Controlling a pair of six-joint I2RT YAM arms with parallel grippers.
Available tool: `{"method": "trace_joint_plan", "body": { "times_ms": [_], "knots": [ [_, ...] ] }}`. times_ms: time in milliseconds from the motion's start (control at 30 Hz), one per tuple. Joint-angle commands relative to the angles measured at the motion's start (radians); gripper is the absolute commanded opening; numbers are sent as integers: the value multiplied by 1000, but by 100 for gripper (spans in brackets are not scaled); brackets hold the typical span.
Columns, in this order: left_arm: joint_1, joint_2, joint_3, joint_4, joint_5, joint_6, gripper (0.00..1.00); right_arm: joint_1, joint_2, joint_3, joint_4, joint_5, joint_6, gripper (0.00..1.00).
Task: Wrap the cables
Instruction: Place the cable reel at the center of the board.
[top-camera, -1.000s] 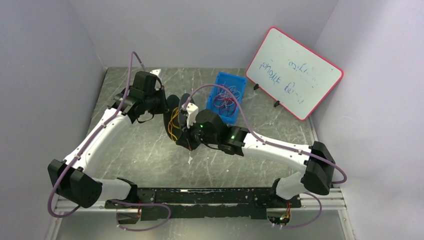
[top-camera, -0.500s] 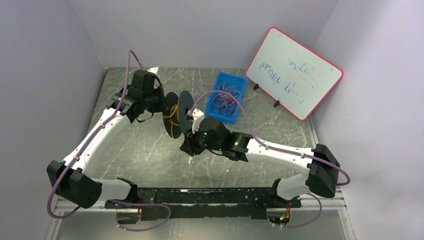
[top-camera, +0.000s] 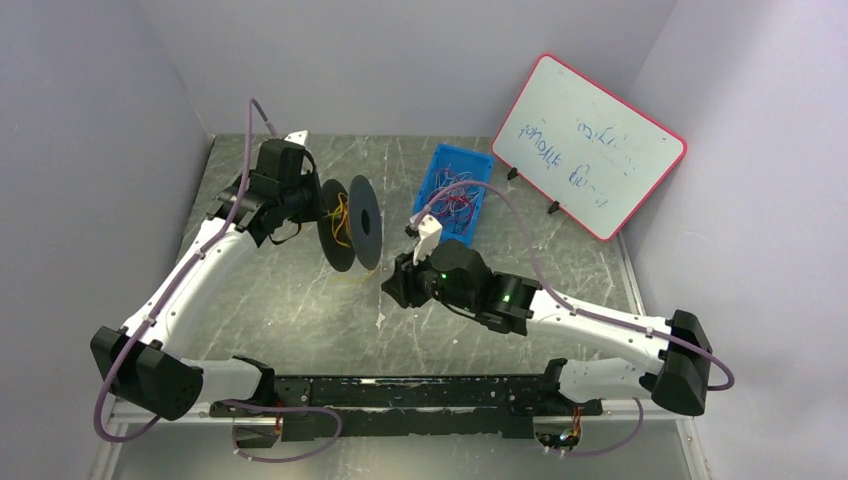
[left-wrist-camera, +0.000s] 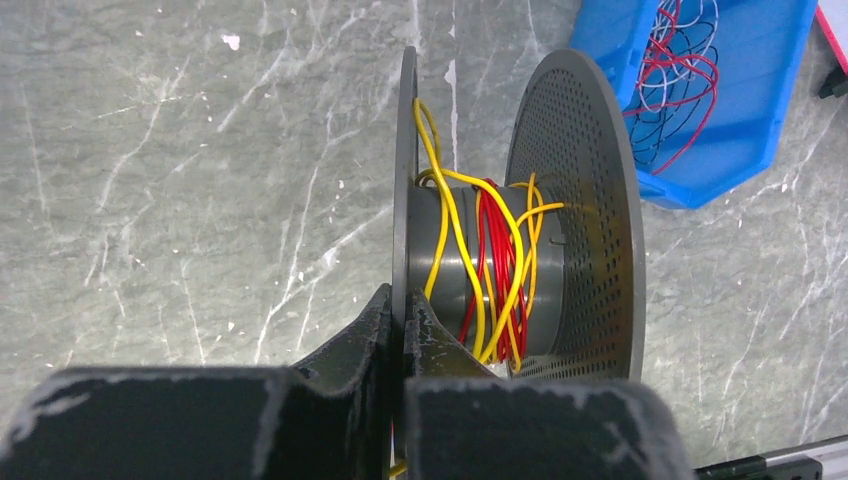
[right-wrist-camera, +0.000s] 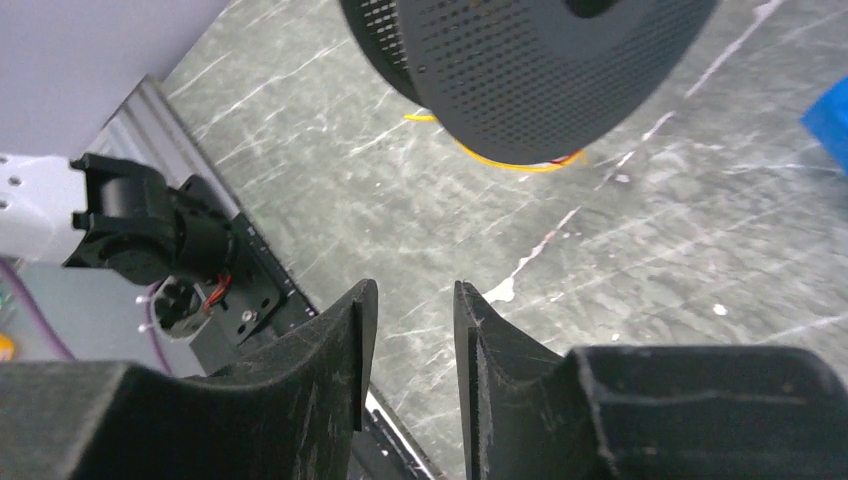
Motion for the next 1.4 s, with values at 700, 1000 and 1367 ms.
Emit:
{"method": "trace_joint_plan", "body": {
  "times_ms": [700,1000,1367],
  "knots": [
    [6,-174,-96,128,-29,139,7,-271,34,96,-110,322,-115,45],
    [-17,-187,-179,155,-104,35,7,-393,142,152,-77,276,-77,47],
    [-102,-76,-196,236,-152,-20,7,-457,166,113,-42,277,-47,48]
  ]
}}
